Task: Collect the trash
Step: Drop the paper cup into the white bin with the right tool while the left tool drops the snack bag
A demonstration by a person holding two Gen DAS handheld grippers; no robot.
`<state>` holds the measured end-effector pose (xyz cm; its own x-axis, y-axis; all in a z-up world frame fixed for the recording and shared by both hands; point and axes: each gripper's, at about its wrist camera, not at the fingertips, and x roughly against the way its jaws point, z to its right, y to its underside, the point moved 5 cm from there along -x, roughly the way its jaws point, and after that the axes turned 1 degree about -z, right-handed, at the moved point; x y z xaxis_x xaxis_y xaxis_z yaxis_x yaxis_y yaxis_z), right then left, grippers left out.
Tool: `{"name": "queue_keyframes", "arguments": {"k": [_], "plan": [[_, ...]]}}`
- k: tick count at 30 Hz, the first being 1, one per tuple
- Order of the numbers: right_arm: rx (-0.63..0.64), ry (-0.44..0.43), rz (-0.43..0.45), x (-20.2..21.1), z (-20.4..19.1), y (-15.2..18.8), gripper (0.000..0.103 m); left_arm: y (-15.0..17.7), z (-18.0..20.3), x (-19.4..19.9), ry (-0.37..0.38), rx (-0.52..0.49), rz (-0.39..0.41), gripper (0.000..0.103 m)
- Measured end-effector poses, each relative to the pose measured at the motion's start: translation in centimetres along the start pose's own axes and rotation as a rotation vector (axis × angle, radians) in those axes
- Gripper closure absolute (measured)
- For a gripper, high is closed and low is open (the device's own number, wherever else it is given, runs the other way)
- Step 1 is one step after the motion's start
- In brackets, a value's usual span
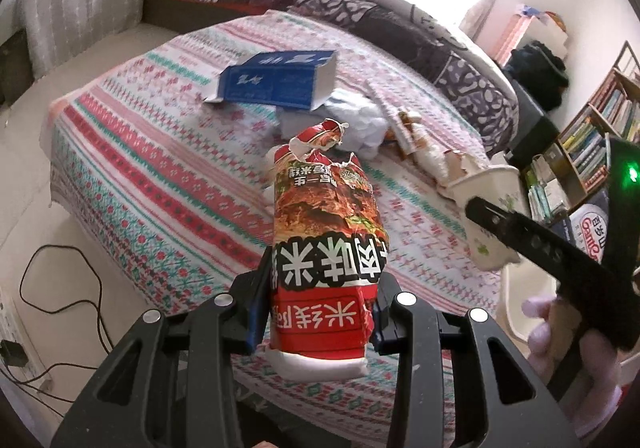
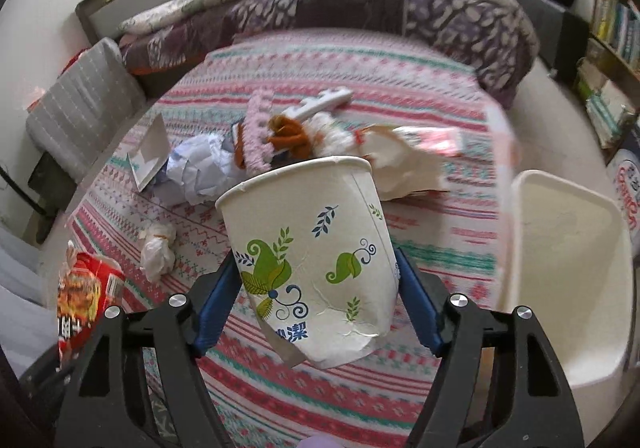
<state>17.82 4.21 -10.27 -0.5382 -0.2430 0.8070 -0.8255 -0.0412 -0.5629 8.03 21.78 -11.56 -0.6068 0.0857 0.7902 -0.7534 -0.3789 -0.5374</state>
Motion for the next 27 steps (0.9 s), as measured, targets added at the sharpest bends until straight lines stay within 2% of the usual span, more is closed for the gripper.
{"name": "queue_keyframes", "arguments": {"k": [10,22,25,27], "plan": [[-0.114,0.124,0.109,5.1,7.2,1.3,0.029,-0.3,5.6,0.2,0.030,-0.098,0.001,0.065],[-0.339,0.300,0.084,5.9,19.6,3.8,0.027,1.5,15.1,-1.6,0.091,-0.274,-0.042,0.065],[-0.382,0.327,0.084,6.2,22.2,4.3,0.023,2.1,17.9,-2.4,0.115,-0.317,-0.064,0.065],[-0.406,0.340,0.095,6.7,23.5,4.6,0.015,2.2,19.4,-2.9,0.128,-0.337,-0.077,0.064]]}}
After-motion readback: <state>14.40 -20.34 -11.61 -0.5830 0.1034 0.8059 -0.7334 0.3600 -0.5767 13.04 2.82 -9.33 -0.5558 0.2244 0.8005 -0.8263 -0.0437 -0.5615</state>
